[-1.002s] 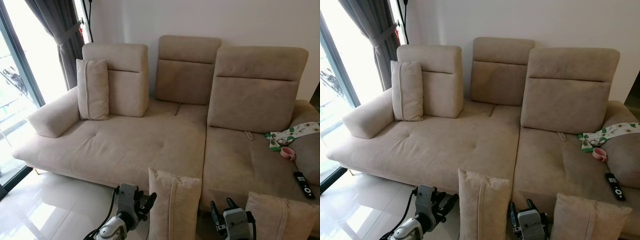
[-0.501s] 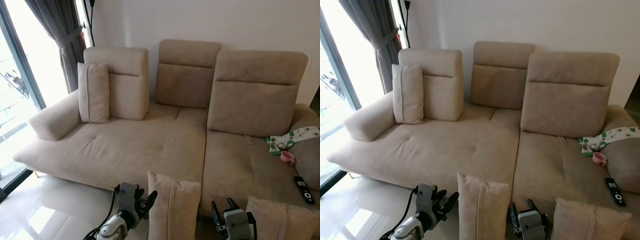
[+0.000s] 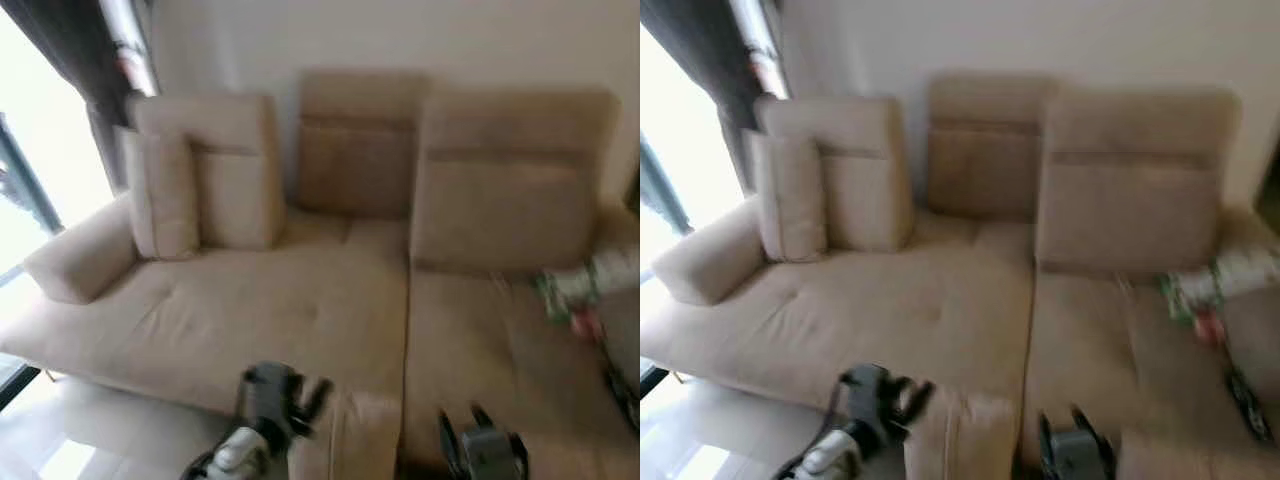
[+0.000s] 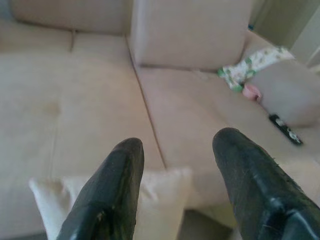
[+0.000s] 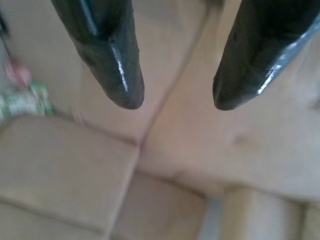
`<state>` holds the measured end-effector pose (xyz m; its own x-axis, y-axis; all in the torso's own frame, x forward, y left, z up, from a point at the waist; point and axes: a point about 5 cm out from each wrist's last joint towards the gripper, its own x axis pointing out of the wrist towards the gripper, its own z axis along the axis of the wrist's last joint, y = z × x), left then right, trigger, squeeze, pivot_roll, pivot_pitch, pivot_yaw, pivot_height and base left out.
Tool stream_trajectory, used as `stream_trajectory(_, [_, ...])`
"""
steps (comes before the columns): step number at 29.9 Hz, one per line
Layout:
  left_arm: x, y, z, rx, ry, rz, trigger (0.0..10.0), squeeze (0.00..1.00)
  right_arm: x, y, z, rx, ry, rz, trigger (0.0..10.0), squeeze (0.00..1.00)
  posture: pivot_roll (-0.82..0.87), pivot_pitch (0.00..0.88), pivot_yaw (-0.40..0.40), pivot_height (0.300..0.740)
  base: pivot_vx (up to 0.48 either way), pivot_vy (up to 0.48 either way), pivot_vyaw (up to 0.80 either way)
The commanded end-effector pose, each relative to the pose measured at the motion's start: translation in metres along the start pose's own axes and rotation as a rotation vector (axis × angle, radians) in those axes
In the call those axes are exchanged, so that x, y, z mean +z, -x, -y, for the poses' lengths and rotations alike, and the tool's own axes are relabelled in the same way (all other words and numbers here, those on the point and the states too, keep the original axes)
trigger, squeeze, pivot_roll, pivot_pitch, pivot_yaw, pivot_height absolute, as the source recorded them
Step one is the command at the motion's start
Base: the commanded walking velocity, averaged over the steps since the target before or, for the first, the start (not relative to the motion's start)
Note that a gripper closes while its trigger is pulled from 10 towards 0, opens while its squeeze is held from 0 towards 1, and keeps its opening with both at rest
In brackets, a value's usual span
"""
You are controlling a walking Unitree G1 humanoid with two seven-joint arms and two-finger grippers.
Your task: Move the pillow to the sofa from floor
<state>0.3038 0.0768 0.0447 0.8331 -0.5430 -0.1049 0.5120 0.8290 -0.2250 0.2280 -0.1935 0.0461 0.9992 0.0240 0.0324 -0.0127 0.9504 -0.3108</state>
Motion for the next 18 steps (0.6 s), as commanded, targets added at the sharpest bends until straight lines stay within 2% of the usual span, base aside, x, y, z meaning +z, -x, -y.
stream_trajectory(1, [-0.0040, 0.0126, -0.0201, 0.066, -0.012, -0.022, 10.0, 0.00, 0.0074, -0.0033, -0.0126, 0.031, -0.022, 0.036, 10.0, 0.00, -0.02, 0.000, 0.071, 0.740, 0.352, 0.000, 0.00])
stream_trajectory(9, [-0.0038, 0.0129, -0.0215, 0.066, -0.014, -0.027, 10.0, 0.00, 0.0073, -0.0041, -0.0140, 0.029, -0.025, 0.034, 10.0, 0.00, -0.02, 0.000, 0.072, 0.740, 0.323, 0.000, 0.00])
stream_trajectory(18, [-0.0053, 0.0140, -0.0210, 0.067, -0.004, -0.026, 10.0, 0.00, 0.0017, -0.0056, -0.0159, 0.049, -0.022, -0.008, 10.0, 0.00, -0.01, 0.000, 0.072, 0.740, 0.000, 0.000, 0.00])
